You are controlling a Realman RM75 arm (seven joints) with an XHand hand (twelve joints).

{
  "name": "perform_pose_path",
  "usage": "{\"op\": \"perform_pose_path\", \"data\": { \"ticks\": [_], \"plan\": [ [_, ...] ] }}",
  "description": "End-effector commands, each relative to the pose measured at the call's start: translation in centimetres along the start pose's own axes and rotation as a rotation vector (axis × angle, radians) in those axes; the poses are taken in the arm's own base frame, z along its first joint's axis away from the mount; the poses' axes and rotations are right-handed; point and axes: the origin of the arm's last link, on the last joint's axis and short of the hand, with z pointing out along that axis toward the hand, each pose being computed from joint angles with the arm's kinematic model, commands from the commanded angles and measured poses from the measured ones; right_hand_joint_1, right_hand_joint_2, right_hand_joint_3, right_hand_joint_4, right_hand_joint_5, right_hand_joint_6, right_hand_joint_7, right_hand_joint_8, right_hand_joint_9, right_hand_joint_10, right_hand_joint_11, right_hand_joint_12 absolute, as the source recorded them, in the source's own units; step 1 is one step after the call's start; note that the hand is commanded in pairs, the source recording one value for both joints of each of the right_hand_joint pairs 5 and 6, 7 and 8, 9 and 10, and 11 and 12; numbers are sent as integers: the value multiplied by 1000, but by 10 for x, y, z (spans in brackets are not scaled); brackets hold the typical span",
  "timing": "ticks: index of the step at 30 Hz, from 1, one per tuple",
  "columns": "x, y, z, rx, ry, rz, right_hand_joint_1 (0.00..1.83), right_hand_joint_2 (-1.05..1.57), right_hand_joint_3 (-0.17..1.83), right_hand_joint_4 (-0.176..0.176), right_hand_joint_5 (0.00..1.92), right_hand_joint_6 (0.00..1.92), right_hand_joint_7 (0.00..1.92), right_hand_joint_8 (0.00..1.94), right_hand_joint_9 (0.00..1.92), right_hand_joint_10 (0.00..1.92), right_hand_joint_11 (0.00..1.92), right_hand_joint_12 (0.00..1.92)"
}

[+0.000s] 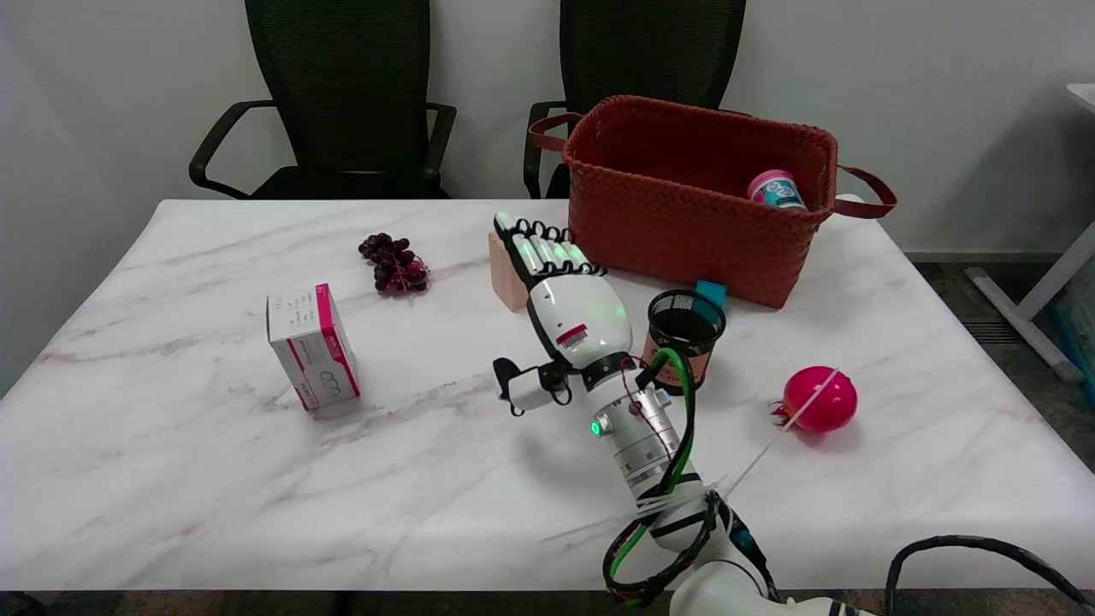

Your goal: Pick up the white paper box.

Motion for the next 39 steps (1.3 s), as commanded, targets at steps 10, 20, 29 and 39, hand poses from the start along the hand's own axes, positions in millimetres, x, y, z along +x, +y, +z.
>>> {"op": "perform_pose_path", "data": {
  "ticks": [10,20,29,39],
  "plan": [
    [-6,-5,5,26,-34,21,1251,256,1202,0,53,53,122,122,182,182,207,207],
    [-13,2,11,-89,-45,389,1252,243,1215,0,54,54,121,121,172,172,191,191],
    [-32,16,16,-140,-103,1035,1203,121,1098,0,74,74,163,163,231,231,228,228],
    [-43,18,12,-165,-144,1356,1096,-120,657,0,0,0,113,113,196,196,204,204]
  ]
}}
